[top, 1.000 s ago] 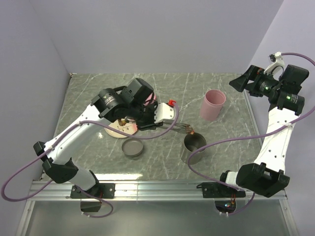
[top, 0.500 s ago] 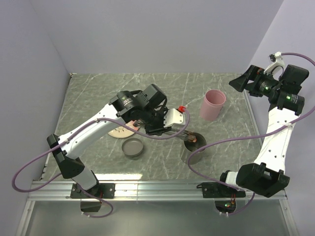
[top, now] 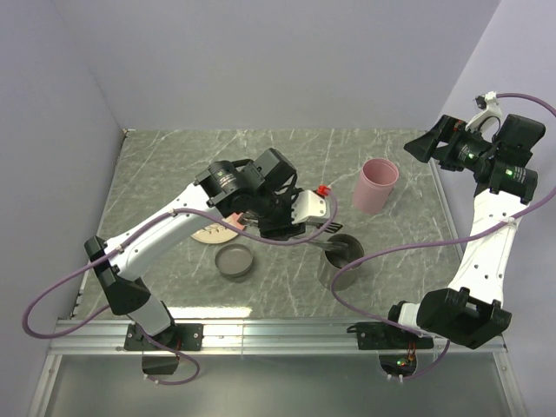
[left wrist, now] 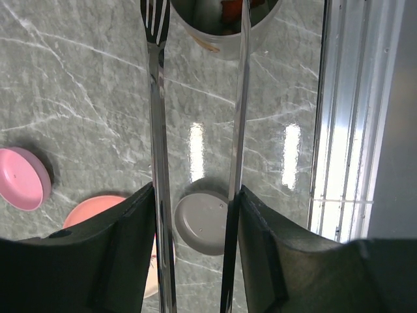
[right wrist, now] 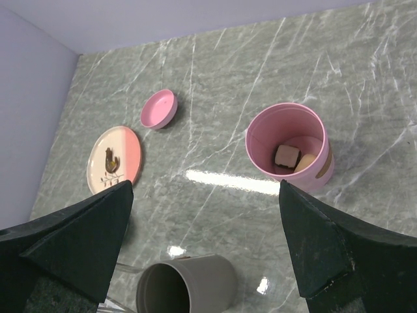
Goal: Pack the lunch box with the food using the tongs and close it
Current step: Place the fake food in the packing box, then pick up the fake food from the plate.
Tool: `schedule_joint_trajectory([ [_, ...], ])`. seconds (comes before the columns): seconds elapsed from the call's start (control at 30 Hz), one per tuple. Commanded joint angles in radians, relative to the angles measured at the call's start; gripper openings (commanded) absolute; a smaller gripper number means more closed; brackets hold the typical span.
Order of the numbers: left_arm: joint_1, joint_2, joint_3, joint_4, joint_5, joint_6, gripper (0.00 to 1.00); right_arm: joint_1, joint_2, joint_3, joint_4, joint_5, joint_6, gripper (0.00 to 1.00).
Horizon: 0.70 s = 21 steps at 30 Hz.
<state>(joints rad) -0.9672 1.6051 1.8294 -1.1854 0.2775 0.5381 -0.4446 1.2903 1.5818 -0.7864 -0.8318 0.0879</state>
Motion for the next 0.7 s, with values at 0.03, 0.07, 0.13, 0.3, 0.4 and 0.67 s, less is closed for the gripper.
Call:
schedule_joint_trajectory([
  [0.03, 0.083, -0.088, -0.016, 0.027, 0.02, -0.052, 0.54, 0.001, -0.025, 0.024, 0.013, -0.018, -0.005, 1.0],
  [0.07, 0.12, -0.097, -0.024, 0.023, 0.037, -0.059, 0.54, 0.001, -0.025, 0.021, 0.012, -0.018, -0.007, 1.0],
  [0.13, 0.259, -0.122, -0.05, 0.014, 0.101, -0.098, 0.54, 0.001, -0.026, 0.018, 0.015, -0.018, -0.01, 1.0],
  [0.3, 0.49, -0.23, -0.181, 0.023, 0.14, -0.167, 0.56, 0.001, -0.016, 0.006, 0.013, -0.015, -0.022, 1.0],
  [0.4, 0.59, -0.308, -0.287, 0.052, 0.095, -0.179, 0.57, 0.001, -0.013, 0.003, 0.018, -0.015, -0.024, 1.0],
  [0.67, 0.903, -0.373, -0.501, 0.072, 0.054, -0.256, 0.54, 0.003, -0.016, -0.028, 0.035, -0.018, -0.017, 1.0],
])
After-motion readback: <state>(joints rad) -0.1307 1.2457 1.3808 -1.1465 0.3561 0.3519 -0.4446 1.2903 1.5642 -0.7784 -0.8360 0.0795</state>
